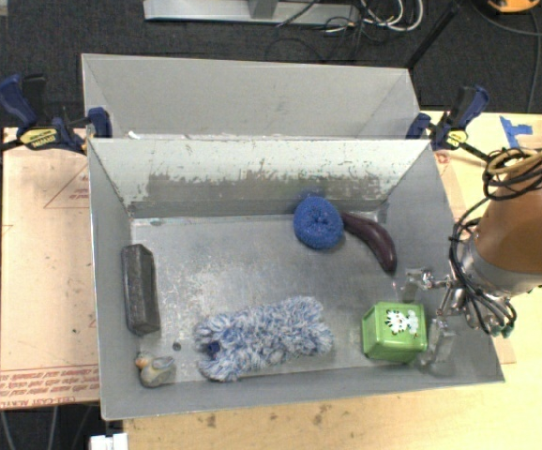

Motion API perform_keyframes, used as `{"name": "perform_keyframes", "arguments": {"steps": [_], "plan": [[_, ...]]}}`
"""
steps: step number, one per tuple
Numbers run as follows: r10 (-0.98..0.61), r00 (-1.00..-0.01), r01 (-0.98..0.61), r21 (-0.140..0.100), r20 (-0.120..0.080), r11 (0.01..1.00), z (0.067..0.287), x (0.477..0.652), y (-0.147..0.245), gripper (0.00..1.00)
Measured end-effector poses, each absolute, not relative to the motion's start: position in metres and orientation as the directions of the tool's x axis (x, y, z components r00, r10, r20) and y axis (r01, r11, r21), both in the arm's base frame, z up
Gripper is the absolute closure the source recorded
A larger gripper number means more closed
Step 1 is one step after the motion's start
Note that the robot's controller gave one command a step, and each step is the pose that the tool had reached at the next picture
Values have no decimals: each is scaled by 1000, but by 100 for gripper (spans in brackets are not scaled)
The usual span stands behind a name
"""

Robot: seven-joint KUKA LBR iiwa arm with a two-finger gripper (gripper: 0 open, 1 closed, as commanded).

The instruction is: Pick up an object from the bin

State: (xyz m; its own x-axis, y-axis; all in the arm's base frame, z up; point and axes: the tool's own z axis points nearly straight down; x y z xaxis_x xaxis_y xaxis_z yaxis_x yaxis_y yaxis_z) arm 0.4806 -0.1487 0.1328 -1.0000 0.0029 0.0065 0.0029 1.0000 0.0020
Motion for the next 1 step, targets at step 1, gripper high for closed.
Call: {"name": "perform_keyframes", "arguments": {"steps": [1], "plan": [[-1,-1000,-1,1,0,1000,137,483,-148,0]]}}
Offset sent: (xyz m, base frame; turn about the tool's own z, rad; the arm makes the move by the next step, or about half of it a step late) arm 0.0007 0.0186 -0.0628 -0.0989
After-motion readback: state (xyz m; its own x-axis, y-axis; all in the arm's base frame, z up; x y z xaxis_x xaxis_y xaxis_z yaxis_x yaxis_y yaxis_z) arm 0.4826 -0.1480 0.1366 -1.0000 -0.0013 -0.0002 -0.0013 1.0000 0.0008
